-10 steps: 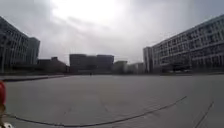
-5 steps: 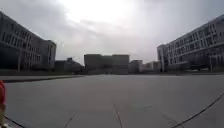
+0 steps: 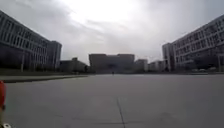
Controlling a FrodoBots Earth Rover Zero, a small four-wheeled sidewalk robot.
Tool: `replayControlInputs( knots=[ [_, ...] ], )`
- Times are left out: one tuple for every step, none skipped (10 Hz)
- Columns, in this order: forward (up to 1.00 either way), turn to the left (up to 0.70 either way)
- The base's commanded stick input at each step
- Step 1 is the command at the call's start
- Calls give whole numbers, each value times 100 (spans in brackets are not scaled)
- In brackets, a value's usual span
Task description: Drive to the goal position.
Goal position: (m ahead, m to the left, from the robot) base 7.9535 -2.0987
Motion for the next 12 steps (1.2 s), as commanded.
replayControlInputs(
  knots=[
    [85,0],
    [85,0],
    [85,0],
    [85,0],
    [85,0],
    [85,0],
    [85,0],
    [85,0],
    [85,0],
    [85,0],
    [90,0],
    [100,0]
  ],
)
